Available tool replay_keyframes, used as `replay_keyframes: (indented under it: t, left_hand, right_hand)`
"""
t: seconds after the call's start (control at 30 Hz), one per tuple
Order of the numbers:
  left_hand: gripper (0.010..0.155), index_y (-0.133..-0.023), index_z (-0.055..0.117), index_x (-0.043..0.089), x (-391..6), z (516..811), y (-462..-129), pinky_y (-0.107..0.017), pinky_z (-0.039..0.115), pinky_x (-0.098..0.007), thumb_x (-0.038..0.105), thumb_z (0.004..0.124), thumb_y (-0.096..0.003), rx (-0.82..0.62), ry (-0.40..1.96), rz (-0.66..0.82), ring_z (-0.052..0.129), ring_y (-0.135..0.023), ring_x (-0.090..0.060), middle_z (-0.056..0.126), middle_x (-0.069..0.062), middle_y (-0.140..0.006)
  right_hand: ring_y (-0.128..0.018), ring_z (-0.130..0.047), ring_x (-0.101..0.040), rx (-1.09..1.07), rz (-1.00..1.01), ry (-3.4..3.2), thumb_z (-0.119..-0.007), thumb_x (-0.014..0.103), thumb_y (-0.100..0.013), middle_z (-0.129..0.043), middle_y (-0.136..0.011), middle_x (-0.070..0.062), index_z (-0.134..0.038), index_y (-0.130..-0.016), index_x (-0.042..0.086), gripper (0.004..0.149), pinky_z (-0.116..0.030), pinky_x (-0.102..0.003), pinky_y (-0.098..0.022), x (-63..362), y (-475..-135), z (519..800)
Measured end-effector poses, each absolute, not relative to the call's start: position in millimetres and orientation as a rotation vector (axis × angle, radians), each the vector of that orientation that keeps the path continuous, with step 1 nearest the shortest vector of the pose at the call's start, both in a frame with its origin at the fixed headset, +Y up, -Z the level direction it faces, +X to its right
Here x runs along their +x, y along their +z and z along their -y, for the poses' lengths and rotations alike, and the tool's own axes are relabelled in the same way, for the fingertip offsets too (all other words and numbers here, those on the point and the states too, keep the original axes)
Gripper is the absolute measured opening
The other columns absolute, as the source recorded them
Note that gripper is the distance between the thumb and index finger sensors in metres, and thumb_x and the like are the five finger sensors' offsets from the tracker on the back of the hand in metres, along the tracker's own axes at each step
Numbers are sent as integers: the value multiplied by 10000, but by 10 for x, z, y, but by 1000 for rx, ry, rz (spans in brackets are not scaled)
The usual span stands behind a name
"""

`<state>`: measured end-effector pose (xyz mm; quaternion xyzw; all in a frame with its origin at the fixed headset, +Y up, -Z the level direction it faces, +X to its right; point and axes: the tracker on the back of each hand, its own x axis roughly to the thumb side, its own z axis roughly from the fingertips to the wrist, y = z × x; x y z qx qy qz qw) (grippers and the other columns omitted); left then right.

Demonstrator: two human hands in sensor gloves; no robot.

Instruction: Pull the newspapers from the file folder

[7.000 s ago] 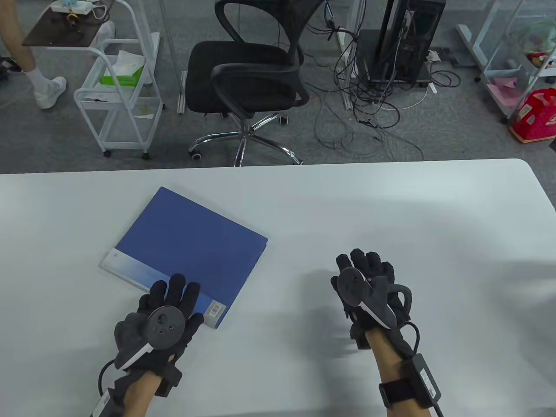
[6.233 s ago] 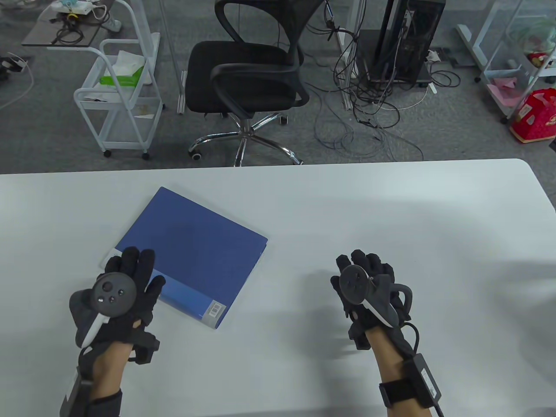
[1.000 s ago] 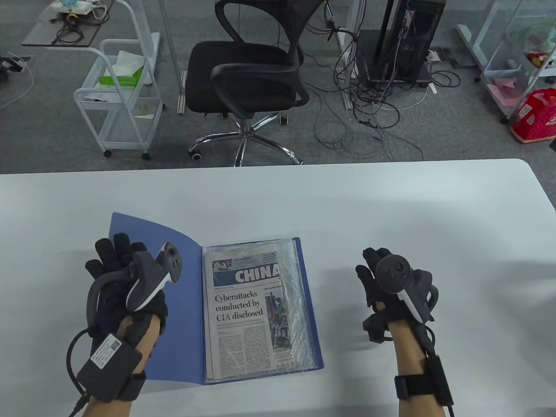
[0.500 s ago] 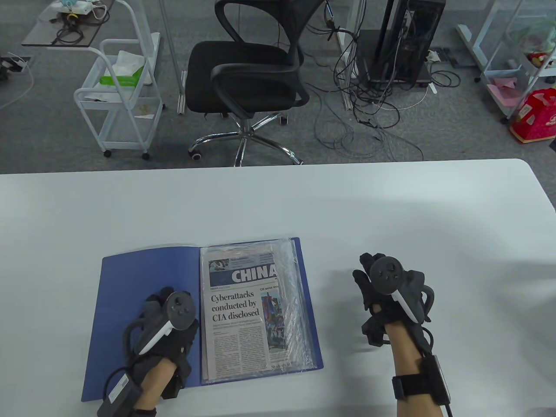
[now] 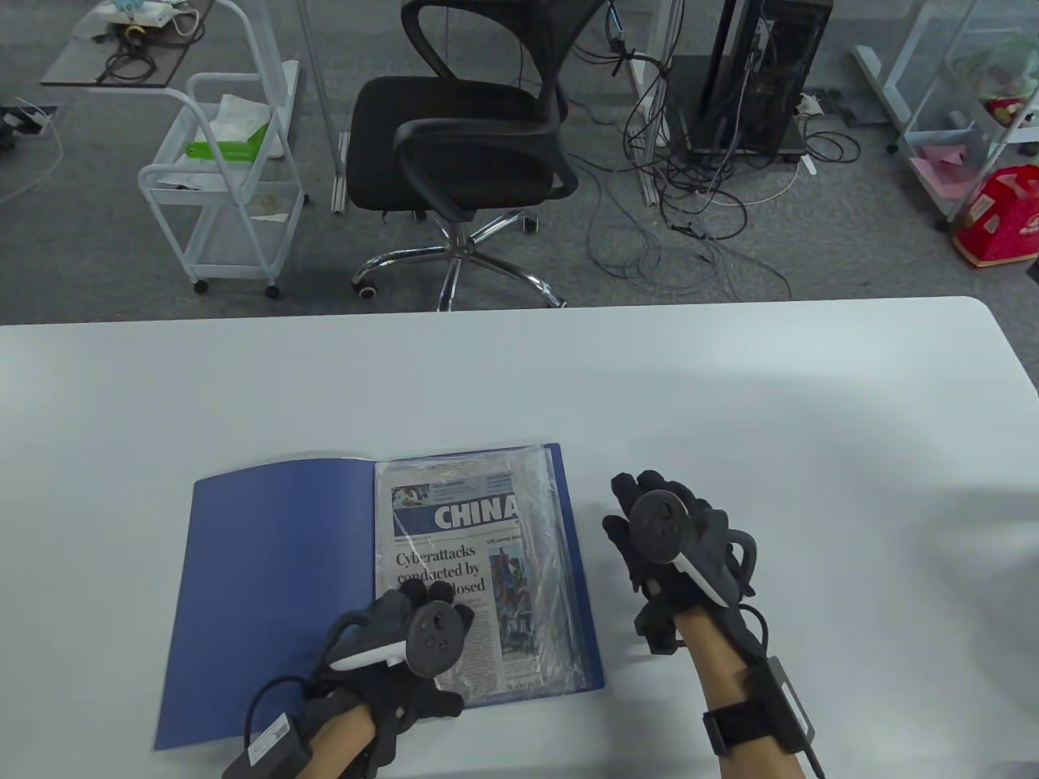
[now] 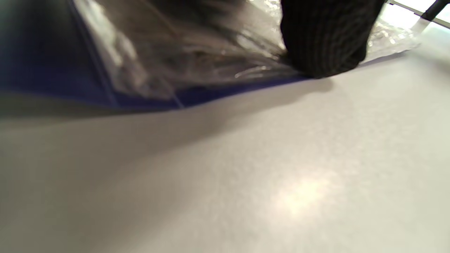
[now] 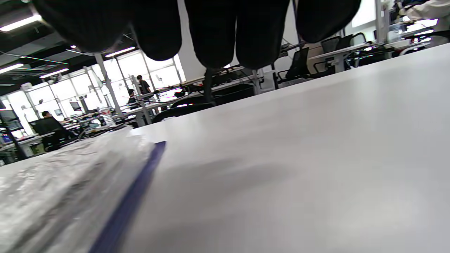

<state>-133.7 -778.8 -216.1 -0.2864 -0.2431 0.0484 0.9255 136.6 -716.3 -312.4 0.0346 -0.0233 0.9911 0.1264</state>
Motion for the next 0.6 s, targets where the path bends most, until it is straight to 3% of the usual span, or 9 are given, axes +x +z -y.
replay_keyframes:
  t: [0.17, 0.37, 0.53, 0.6]
  left_hand:
    - [865, -1108, 368, 117, -1277, 7751, -2134, -676, 372, -663, 466, 797, -443, -559, 52, 490, 264, -1004, -569, 214, -196, -1142]
    - [841, -1097, 394, 122, -1254, 7743, -2127, -673, 403, -642, 456, 800, -441, -555, 42, 480, 299, -1003, -545, 242, -180, -1137]
    - [836, -1093, 394, 123, -1250, 7741, -2125, -674, 412, -639, 455, 798, -441, -558, 38, 478, 305, -1001, -539, 243, -173, -1132]
    - [833, -1091, 390, 124, -1249, 7741, -2124, -674, 409, -640, 455, 795, -443, -562, 38, 477, 300, -1000, -538, 237, -174, -1132]
  right_hand:
    - [-1015, -728, -347, 238, 39, 2804, -705, 540, -395, -660, -1092, -22, -656, -970, 372, 601, -603, -618, -705, 794, -3265, 7028]
    - [-998, -800, -279, 225, -23, 2858, -706, 449, -415, -717, -1064, 17, -698, -931, 389, 520, -655, -573, -708, 26, -3829, 7071]
    - [-686, -1043, -220, 201, -131, 2938, -773, 345, -411, -857, -958, 30, -786, -854, 376, 444, -833, -475, -528, -380, -4220, 7268]
    - [-470, -1071, -166, 251, -176, 3043, -834, 329, -388, -916, -893, 39, -824, -810, 376, 425, -871, -450, -416, -469, -4292, 7333]
